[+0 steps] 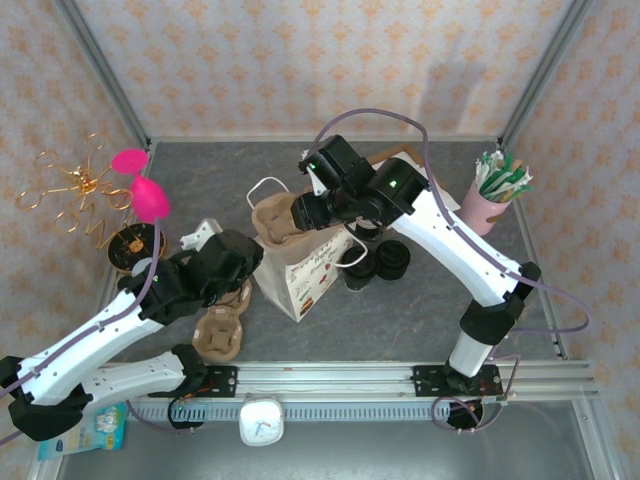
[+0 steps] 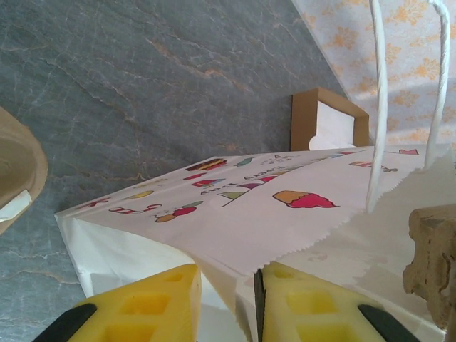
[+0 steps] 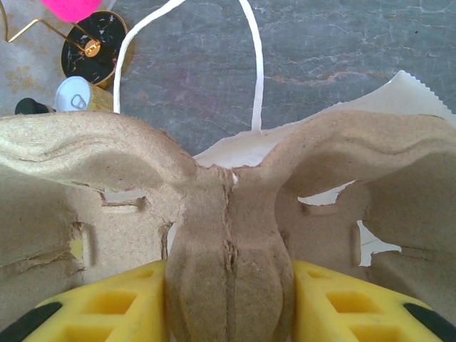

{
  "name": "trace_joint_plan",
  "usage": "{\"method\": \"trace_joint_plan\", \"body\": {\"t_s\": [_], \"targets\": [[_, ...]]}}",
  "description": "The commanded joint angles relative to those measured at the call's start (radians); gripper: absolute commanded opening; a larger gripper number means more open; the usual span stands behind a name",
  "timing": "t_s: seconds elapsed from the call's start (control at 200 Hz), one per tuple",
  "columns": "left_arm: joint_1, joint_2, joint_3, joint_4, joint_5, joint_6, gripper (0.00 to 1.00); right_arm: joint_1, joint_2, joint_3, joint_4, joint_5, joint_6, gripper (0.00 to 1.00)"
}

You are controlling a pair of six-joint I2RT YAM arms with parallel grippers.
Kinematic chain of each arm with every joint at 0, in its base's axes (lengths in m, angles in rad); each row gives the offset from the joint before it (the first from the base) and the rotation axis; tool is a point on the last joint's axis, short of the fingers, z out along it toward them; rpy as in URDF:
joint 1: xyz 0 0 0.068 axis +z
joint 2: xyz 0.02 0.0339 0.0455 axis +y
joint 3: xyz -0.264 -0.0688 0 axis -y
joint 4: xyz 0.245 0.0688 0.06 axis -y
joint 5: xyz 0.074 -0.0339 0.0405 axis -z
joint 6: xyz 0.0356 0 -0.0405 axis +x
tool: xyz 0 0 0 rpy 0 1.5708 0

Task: Pack the takeout coffee

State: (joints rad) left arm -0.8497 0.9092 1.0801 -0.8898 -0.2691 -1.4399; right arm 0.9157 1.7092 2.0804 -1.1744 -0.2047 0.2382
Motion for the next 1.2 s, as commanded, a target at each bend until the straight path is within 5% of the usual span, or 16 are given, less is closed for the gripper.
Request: {"method": "trace_joint_plan", "body": {"t_s": [0.0,0.155,0.485,0.891,1.196], "targets": [[0.006,-0.003,0.052,-0.017,-0.013,0.037,0.32,0.005,-0.008,-0.001,-0.007,0.023,0.000,0.42],[0.006,0.017,0.072,0.000,0.015,0.034,0.39,0.006,0.006,-0.001,-0.007,0.014,-0.006,0.42],[0.008,0.010,0.007,0.106,0.050,-0.050,0.34,0.006,-0.011,-0.008,0.001,0.038,-0.017,0.42],[0.080,0.013,0.019,0.058,0.066,-0.018,0.14,0.009,-0.022,-0.011,0.006,0.012,-0.029,0.41],[0.153,0.060,0.115,0.026,0.149,0.160,0.01,0.051,-0.024,-0.022,0.018,0.071,-0.055,0.41]]}}
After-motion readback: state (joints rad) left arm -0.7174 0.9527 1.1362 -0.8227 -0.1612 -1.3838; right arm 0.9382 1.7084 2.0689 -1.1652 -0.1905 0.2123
